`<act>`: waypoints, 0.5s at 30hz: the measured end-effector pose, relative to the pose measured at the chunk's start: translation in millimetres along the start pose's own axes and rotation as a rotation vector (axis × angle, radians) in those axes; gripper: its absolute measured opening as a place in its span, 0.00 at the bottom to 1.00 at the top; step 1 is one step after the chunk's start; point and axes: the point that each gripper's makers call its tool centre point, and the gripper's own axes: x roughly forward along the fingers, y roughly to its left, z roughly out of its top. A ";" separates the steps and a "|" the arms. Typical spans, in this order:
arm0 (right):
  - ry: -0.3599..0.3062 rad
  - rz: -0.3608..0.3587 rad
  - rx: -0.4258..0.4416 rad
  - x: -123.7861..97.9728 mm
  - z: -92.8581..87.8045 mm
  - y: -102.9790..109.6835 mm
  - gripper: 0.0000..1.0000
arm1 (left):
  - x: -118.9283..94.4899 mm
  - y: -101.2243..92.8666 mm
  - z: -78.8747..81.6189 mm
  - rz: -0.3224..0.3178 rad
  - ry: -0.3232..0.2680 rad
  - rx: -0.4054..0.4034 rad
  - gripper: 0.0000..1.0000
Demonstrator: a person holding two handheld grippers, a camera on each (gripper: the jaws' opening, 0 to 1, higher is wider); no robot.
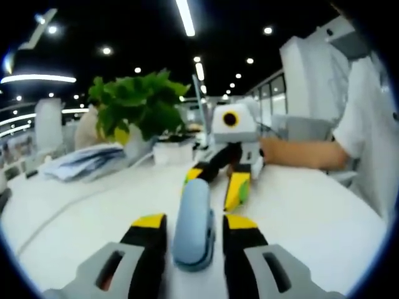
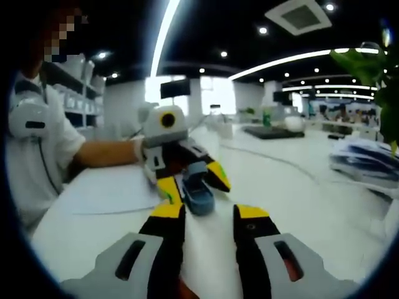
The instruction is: Pick up the paper insert the paper into the punch align the paper edges press the punch to punch holes
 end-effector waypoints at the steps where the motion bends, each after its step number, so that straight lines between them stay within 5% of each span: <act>1: -0.001 0.003 0.001 -0.2 0.1 0.3 0.32 | 0.2 0.1 -0.1 0.001 -0.001 -0.003 0.37; 15: -0.005 0.033 0.010 -1.0 0.5 6.2 0.24 | 0.2 3.9 -1.3 0.004 -0.001 -0.016 0.34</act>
